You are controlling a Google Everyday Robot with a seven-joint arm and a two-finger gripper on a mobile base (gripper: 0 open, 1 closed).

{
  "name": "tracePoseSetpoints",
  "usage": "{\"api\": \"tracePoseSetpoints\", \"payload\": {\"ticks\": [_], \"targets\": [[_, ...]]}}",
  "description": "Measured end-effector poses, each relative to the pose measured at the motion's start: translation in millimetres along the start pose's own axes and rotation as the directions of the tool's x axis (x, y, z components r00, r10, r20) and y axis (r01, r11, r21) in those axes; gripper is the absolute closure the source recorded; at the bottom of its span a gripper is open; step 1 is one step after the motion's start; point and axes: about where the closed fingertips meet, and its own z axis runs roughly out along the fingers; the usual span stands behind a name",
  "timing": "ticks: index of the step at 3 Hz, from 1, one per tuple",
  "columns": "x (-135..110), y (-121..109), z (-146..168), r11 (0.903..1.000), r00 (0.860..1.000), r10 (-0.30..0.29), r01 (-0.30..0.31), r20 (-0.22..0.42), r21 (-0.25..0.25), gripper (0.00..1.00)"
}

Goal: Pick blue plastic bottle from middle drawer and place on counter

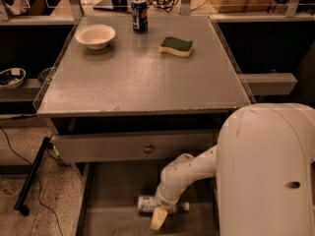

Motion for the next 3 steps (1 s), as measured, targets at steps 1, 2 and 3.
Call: {"api": "tracePoseSetpoints", "payload": {"ticks": [1,2,3], "targets": [[0.0,0.0,0.0,1.0000,1.000,0.000,0.000,0.000,0.000,0.17],[0.0,0.0,0.0,1.0000,1.000,0.000,0.000,0.000,0.000,0.40],[0.0,0.0,0.0,1.0000,1.000,0.000,0.000,0.000,0.000,0.62]]}}
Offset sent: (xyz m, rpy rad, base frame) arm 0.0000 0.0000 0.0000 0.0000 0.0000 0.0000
